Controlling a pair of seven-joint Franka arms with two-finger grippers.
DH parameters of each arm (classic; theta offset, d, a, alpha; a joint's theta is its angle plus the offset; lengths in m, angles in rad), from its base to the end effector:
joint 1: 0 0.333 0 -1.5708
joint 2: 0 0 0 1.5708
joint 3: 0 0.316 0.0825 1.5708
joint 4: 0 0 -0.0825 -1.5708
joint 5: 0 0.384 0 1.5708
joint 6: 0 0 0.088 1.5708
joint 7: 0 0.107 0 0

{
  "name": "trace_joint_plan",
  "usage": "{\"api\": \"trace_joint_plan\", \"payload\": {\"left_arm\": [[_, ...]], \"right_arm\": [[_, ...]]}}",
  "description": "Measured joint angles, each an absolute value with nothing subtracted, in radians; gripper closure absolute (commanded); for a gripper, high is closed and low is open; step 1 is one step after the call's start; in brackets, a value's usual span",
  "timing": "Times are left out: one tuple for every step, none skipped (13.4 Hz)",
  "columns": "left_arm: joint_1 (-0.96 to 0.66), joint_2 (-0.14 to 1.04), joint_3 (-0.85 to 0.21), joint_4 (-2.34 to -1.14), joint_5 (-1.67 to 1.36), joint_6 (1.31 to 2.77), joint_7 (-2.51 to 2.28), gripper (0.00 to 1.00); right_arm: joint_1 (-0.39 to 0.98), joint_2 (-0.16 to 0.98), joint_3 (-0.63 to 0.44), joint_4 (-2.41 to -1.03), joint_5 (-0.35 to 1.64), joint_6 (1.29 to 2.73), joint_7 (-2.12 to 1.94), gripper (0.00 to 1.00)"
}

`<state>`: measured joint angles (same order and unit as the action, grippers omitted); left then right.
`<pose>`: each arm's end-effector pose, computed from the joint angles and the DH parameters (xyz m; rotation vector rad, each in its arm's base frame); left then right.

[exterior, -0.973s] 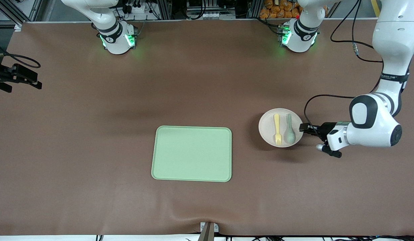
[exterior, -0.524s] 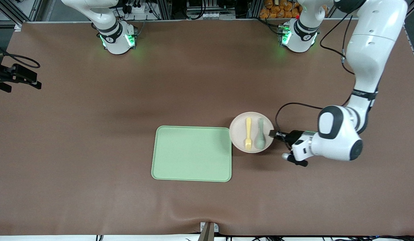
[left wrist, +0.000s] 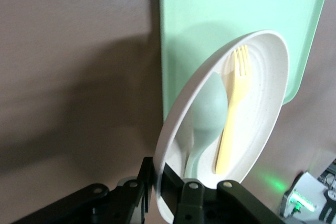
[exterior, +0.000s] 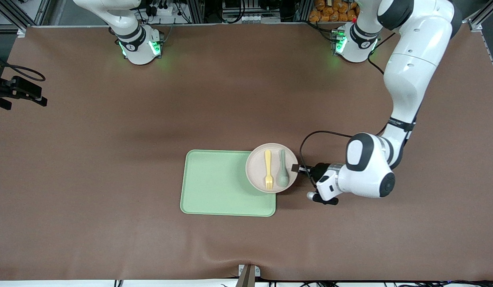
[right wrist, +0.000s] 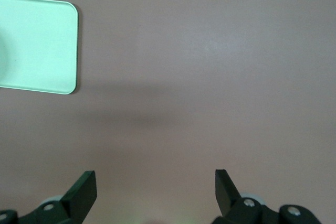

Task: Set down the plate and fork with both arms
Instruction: 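Lower the plate onto the green tray and open the left gripper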

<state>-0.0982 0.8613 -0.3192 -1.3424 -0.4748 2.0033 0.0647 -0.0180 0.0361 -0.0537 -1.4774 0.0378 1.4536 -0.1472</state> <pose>0.6729 -0.2728 0.2271 2.4901 -0.1871 -0.3615 0.5528 -0.0347 0.6382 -3.0959 -0.1220 0.0861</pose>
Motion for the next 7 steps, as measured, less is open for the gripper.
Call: {"api": "trace_joint_plan", "payload": {"left_arm": [[-0.111, 0.870, -0.319, -1.341, -0.480, 2.031, 0.051, 1.00], [-0.121, 0.878, -0.319, -1.340, -0.494, 2.056, 0.045, 1.00], [-0.127, 0.885, -0.319, -1.338, -0.504, 2.077, 0.044, 1.00], [-0.131, 0.891, -0.319, -1.337, -0.509, 2.099, 0.044, 1.00], [-0.134, 0.896, -0.319, -1.335, -0.510, 2.120, 0.044, 1.00], [-0.140, 0.902, -0.319, -1.330, -0.510, 2.136, 0.044, 1.00], [-0.148, 0.910, -0.319, -1.319, -0.510, 2.149, 0.044, 1.00]], "right_arm": [[-0.018, 0.036, -0.054, -1.477, 0.038, 1.454, -0.147, 0.00], [-0.018, 0.036, -0.054, -1.477, 0.038, 1.455, -0.147, 0.00], [-0.018, 0.037, -0.054, -1.478, 0.038, 1.456, -0.147, 0.00], [-0.019, 0.039, -0.054, -1.478, 0.037, 1.458, -0.147, 0.00], [-0.021, 0.041, -0.054, -1.478, 0.037, 1.460, -0.147, 0.00], [-0.027, 0.042, -0.055, -1.478, 0.037, 1.465, -0.147, 0.00], [-0.035, 0.043, -0.055, -1.479, 0.037, 1.476, -0.147, 0.00]]}}
